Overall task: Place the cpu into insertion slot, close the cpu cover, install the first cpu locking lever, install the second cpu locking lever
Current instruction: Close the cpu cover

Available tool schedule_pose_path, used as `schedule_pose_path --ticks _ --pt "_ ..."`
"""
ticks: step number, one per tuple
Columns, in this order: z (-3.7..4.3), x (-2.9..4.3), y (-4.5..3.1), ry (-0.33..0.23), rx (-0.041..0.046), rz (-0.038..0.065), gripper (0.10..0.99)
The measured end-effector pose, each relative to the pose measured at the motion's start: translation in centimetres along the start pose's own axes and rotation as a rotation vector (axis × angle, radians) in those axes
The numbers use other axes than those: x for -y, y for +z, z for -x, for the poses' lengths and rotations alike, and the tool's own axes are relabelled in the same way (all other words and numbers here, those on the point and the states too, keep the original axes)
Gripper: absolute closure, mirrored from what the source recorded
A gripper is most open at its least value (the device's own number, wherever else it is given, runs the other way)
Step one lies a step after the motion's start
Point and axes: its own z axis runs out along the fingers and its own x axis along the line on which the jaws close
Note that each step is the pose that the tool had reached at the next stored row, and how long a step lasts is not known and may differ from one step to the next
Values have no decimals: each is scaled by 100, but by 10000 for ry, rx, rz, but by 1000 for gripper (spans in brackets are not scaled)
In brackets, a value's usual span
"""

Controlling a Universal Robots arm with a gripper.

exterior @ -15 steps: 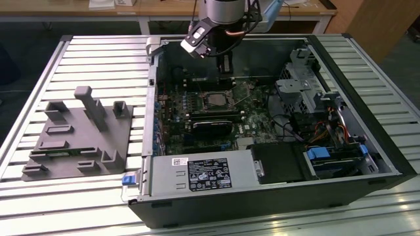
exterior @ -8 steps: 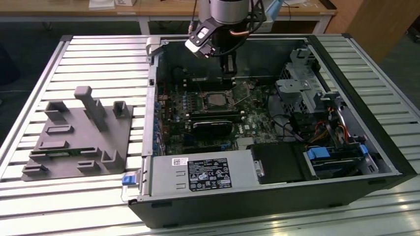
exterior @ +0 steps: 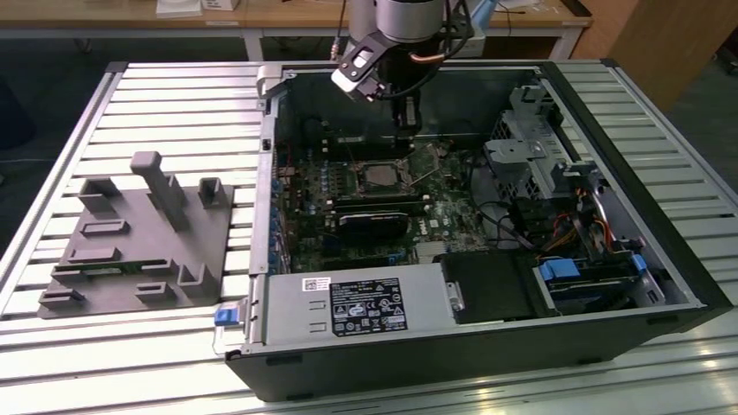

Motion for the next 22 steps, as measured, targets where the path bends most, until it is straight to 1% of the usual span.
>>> schedule_pose_path --ticks 12,13,22 --pt "-6 -150 10 -1 1 0 980" --pt "-8 -201 14 0 1 -1 980" --pt "-16 -379 27 -1 -1 0 980"
